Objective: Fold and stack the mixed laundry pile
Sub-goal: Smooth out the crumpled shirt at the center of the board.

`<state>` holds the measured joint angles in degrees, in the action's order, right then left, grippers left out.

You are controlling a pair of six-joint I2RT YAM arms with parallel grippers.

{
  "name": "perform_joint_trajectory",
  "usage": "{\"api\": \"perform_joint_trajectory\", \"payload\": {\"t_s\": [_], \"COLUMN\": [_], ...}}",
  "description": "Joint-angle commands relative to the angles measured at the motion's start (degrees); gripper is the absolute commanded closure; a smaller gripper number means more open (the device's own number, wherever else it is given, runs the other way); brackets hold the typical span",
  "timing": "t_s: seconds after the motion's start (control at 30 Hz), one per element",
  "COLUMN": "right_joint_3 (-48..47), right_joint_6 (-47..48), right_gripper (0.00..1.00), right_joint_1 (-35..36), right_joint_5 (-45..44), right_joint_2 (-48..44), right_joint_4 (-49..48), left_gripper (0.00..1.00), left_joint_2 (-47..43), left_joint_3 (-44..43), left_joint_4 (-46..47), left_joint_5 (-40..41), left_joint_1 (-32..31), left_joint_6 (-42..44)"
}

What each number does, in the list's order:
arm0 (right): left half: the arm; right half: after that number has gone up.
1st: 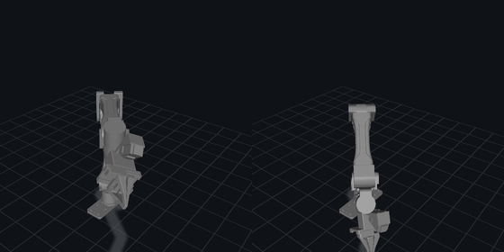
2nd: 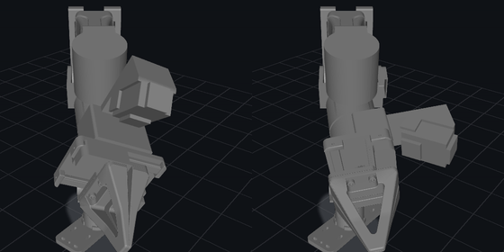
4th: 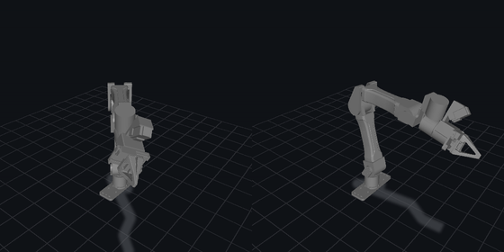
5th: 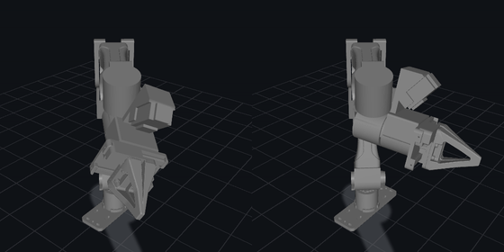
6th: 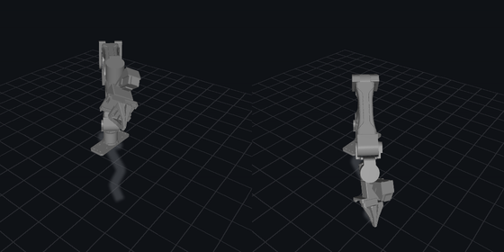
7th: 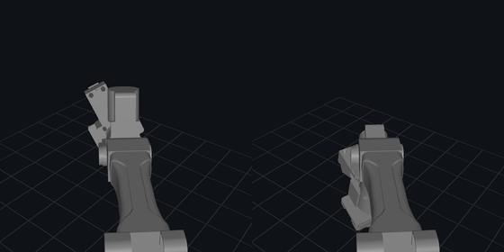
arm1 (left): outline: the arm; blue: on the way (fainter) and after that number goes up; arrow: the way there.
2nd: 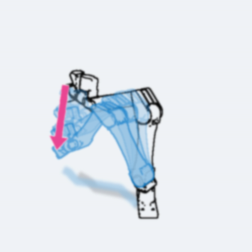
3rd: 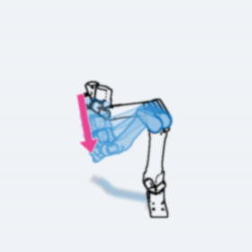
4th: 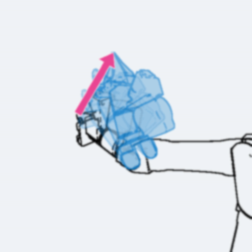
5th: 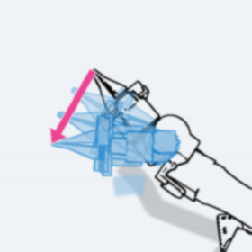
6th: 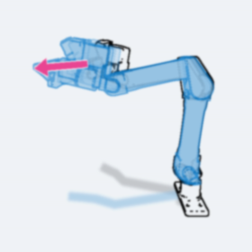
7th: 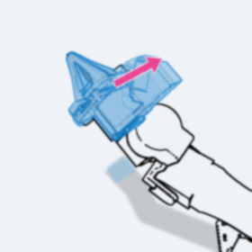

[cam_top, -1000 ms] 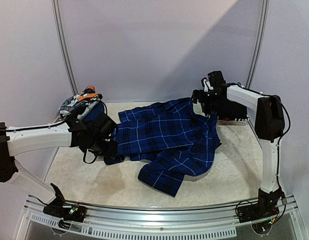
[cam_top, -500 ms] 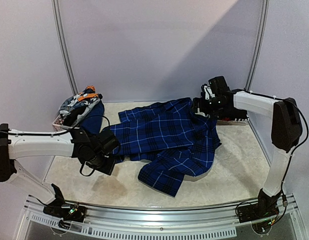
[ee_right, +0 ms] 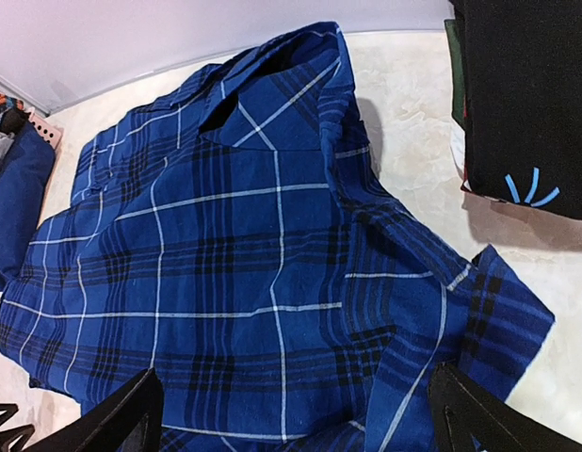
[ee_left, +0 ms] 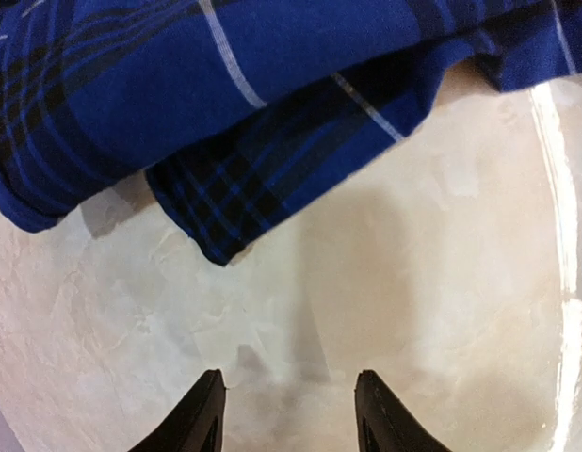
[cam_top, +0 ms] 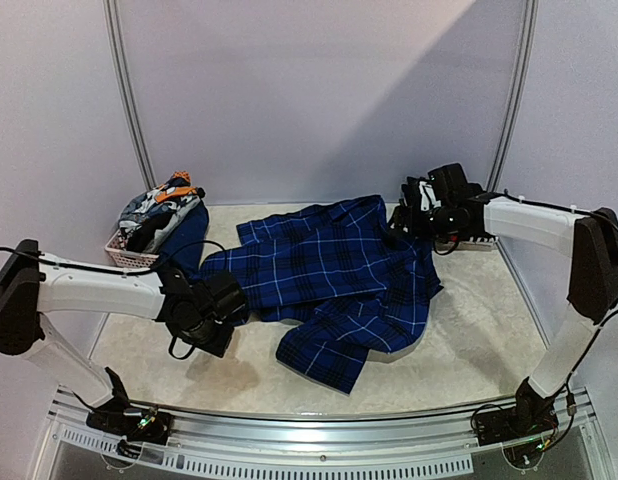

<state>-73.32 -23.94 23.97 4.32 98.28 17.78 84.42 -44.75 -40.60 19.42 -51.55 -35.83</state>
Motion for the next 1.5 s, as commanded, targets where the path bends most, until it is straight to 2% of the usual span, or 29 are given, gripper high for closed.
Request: {"api": "perform_joint_trajectory", "payload": {"t_s": [0.0,0.4,0.6,0.83,0.97,1.0,1.17,1.47], "right_joint_3": [2.53,5.61,5.88,7.95,10.02,10.57,14.29,20.2], "right_joint_6": [-1.27,-1.07,-1.09,-1.24,-2.77,-2.99,-4.44,-5.75], "right_gripper": [0.01,0.01,0.01,0.01,0.01,0.01,0.01,0.01], "right_joint_1": [0.77,1.26,1.33,1.91,2.34,2.46,2.84,3.11], "right_joint_5": [-0.99,-1.45,-1.32,-3.65,-4.04,-4.05,-6.55,-6.67], "right_joint_2": [-2.89,-4.5,-3.45,-4.24,-5.46,-5.99,-9.17,-14.94], "right_joint_4": [-1.96,-3.72,-4.07,-4.15,-4.28,-4.24,-4.31,-7.99], "left_gripper": [0.52,0.53,0.59,0.74,0.95,1.0,1.0,1.0], "left_joint_2": [2.57,7.61,9.17,10.64,10.66,10.34,6.1,-2.38], "left_joint_3": [0.78,-0.91,-0.29,-0.05,-0.21,-0.43,-1.18,-2.22], "left_joint_4": [6.29,10.19,13.49,18.89,21.09,20.85,16.69,6.4], "left_joint_5": [2.46,3.93,3.29,2.2,2.44,2.46,2.23,-2.92], "left_joint_1": [1.08,7.28,9.82,12.13,12.44,12.44,12.44,11.64], "left_joint_6": [0.09,3.69,5.59,7.72,8.14,8.15,7.72,5.37]}}
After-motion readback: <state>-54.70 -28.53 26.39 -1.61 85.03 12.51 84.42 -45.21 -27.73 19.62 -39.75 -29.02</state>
